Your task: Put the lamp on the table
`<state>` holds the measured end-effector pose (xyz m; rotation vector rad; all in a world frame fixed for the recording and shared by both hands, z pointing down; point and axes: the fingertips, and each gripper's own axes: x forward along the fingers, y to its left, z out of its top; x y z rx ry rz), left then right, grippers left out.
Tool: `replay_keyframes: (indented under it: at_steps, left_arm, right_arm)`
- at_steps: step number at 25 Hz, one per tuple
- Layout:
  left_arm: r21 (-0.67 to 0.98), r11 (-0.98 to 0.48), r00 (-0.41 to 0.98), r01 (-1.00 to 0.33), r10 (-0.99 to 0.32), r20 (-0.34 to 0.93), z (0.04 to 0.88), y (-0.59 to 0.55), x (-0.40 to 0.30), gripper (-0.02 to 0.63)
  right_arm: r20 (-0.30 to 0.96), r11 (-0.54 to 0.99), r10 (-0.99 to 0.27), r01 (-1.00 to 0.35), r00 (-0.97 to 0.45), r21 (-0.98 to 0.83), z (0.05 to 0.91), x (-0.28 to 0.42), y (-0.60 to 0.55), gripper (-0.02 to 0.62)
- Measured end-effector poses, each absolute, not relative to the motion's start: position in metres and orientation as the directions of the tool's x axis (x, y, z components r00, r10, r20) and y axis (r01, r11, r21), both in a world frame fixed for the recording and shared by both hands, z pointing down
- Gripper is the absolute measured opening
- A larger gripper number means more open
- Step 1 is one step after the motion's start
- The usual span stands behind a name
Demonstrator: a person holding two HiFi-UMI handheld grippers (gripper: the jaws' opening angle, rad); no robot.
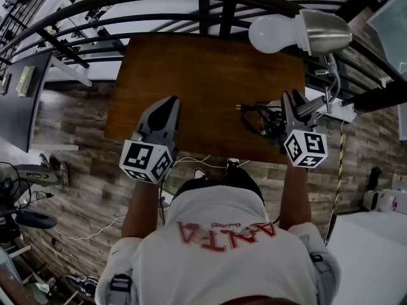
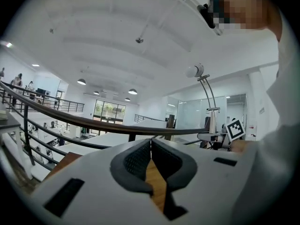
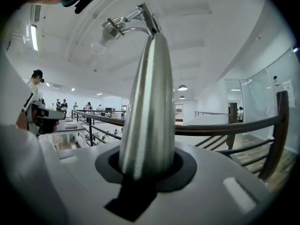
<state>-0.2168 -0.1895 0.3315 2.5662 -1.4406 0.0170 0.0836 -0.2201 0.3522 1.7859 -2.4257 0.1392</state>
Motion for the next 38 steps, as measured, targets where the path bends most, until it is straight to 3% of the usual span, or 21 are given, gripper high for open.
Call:
replay_keyframes:
  at_steps: [25,38]
  left_arm:
    - [0.166,-0.520,0.545,-0.838,-0.792,0.274,0.438,-0.361,-0.048,0.012]
    - [0.171,-0.509,0.535,-0.843,-0.768,0.353,0.490,-0.386,-0.035,0.012]
  right_arm:
    - [0.206,0.252,-0.950,-0.966,-0.236,0.054,0.472,0.251,-0.480,0.118]
    - [0.154,0.260,-0.957,-0.961,-0.244,0.092,0.537,0.271,-0.568,0.118]
